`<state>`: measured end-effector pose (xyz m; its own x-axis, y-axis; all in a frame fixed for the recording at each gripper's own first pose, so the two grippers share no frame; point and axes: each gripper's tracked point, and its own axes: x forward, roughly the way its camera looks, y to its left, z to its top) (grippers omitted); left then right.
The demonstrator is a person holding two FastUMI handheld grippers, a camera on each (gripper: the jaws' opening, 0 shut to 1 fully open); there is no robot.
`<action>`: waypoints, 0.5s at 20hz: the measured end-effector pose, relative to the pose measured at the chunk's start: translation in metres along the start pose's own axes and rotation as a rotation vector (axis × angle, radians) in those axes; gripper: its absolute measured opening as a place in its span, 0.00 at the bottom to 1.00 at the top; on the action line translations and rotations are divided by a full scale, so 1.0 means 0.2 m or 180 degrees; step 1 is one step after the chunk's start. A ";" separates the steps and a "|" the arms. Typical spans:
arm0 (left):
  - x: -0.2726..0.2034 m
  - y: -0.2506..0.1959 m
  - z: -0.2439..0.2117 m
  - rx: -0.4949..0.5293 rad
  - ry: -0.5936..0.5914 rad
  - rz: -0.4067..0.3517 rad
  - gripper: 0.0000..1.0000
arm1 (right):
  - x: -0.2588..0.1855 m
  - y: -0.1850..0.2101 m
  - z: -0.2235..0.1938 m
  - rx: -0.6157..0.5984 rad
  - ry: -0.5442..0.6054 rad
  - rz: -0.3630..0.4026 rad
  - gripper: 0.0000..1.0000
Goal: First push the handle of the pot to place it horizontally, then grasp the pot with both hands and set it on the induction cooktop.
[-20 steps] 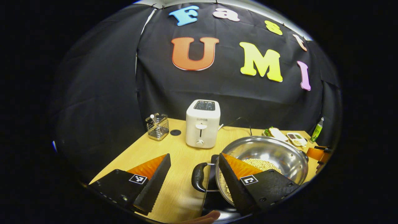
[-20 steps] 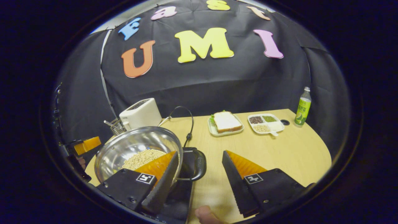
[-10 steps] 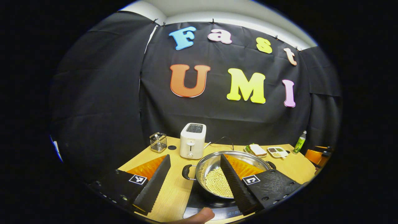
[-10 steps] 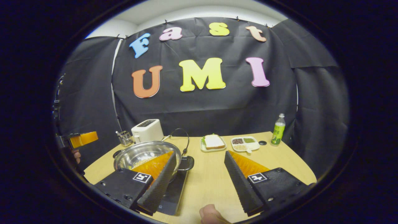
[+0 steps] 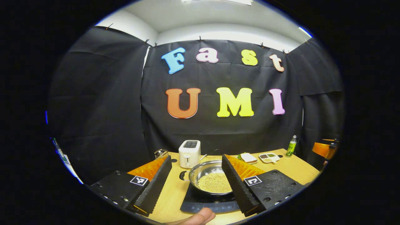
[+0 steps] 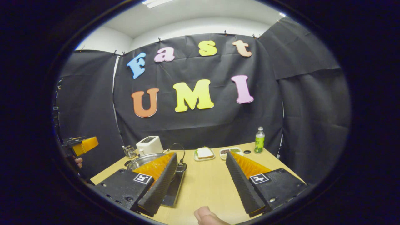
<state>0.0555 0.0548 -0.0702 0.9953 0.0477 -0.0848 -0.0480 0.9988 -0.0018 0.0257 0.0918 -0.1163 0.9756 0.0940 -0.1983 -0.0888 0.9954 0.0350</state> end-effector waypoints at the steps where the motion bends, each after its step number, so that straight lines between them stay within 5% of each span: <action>1: -0.06 -0.03 0.01 -0.0035 0.0006 -0.0012 0.95 | -0.05 -0.02 0.01 0.0010 -0.0023 -0.0008 0.96; 10: -0.49 -0.13 0.07 -0.0152 -0.0216 -0.0228 0.95 | -0.46 -0.11 0.11 -0.0112 -0.0257 -0.0086 0.97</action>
<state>-0.0398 0.0235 -0.0474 0.9996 -0.0220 -0.0150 0.0212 0.9984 -0.0529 -0.0574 0.0608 -0.0779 0.9906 0.0668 -0.1191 -0.0677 0.9977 -0.0040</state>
